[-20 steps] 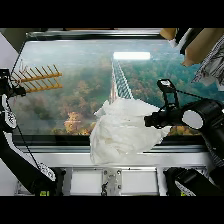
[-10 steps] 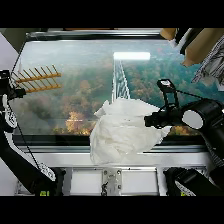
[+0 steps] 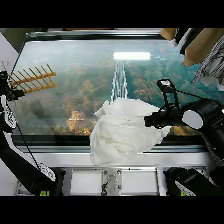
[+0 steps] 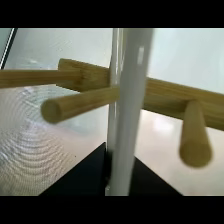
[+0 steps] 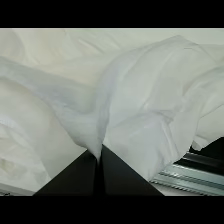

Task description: Fold the clothes and pants, and hang the long-sleeved shirts on hangers.

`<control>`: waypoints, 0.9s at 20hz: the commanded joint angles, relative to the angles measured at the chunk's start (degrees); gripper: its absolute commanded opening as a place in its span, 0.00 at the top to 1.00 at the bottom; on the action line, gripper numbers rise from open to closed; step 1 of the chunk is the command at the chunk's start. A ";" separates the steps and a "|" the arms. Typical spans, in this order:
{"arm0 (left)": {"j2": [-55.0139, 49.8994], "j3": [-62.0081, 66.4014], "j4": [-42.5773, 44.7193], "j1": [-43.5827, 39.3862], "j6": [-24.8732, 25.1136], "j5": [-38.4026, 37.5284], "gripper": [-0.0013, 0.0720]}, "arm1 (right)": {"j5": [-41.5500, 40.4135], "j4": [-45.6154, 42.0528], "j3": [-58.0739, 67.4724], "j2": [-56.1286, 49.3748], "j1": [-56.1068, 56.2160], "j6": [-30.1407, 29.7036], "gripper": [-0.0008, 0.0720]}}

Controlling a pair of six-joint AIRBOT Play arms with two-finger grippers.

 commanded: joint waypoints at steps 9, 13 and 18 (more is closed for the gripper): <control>11.19 0.07 -0.17 -2.95 2.40 -2.49 0.96 | 0.00 0.02 -0.02 -0.04 0.02 0.00 0.96; 16.85 0.04 -0.24 -5.40 3.67 -4.55 0.96 | 0.00 0.02 -0.02 -0.04 0.04 0.00 0.96; 26.01 0.04 -4.44 -11.45 11.41 -8.04 0.96 | 0.02 0.00 -0.02 -0.04 0.04 0.02 0.96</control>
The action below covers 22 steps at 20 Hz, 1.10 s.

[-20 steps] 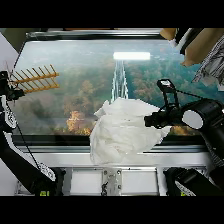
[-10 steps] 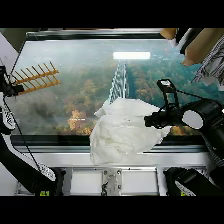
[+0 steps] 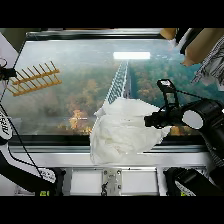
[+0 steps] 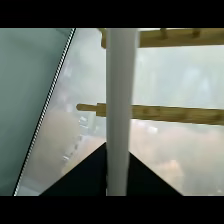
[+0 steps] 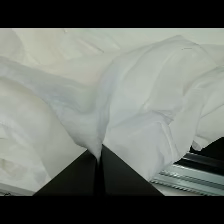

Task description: Fold the clothes and pants, and hang the long-sleeved shirts on hangers.

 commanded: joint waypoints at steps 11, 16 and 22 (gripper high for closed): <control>17.68 0.02 -43.56 -19.12 43.78 -35.34 0.96 | 0.00 0.00 -0.02 -0.04 0.04 0.02 0.97; 18.21 -0.81 -43.41 -24.37 53.88 -44.68 0.97 | 0.00 0.00 -0.02 -0.04 0.04 0.02 0.97; 31.91 -21.33 -43.43 -24.33 65.68 -44.06 0.97 | 0.02 0.02 -0.02 -0.04 0.04 0.02 0.96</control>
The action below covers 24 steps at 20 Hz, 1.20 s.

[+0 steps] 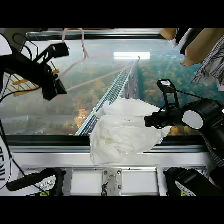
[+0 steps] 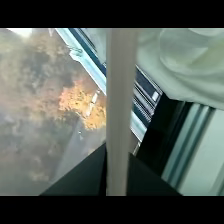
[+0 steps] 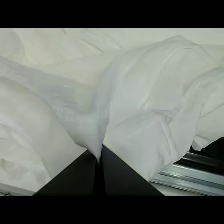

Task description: Fold the clothes and pants, and hang the long-sleeved shirts on hangers.

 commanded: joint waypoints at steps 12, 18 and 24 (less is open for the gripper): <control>18.16 -36.00 -1.31 7.80 20.65 2.99 0.97 | 0.02 0.00 -0.02 -0.04 0.02 0.02 0.96; 18.14 -39.34 -0.87 6.45 22.40 6.69 0.97 | 0.00 0.02 -0.02 -0.04 0.04 0.02 0.96; 13.53 -40.44 -1.03 2.60 22.75 8.39 0.97 | 0.00 0.02 -0.02 -0.04 0.04 0.02 0.96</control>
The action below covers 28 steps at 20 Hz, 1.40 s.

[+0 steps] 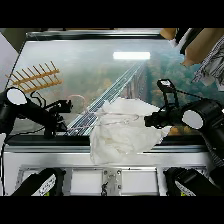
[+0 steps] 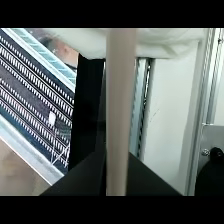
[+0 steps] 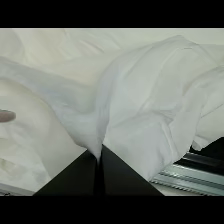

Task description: Fold the clothes and pants, and hang the long-sleeved shirts on hangers.

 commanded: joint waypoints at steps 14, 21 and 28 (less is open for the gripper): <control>-15.56 5.49 -6.03 -9.62 0.33 4.98 0.97 | 0.00 0.02 -0.02 -0.04 0.02 0.02 0.96; -16.20 5.49 -6.45 -11.26 0.33 5.38 0.97 | 0.17 3.43 0.11 0.13 0.02 -0.81 0.96; -16.20 5.49 -10.97 -11.26 0.33 6.71 0.97 | 6.60 -2.34 10.67 -1.90 0.00 -2.64 0.97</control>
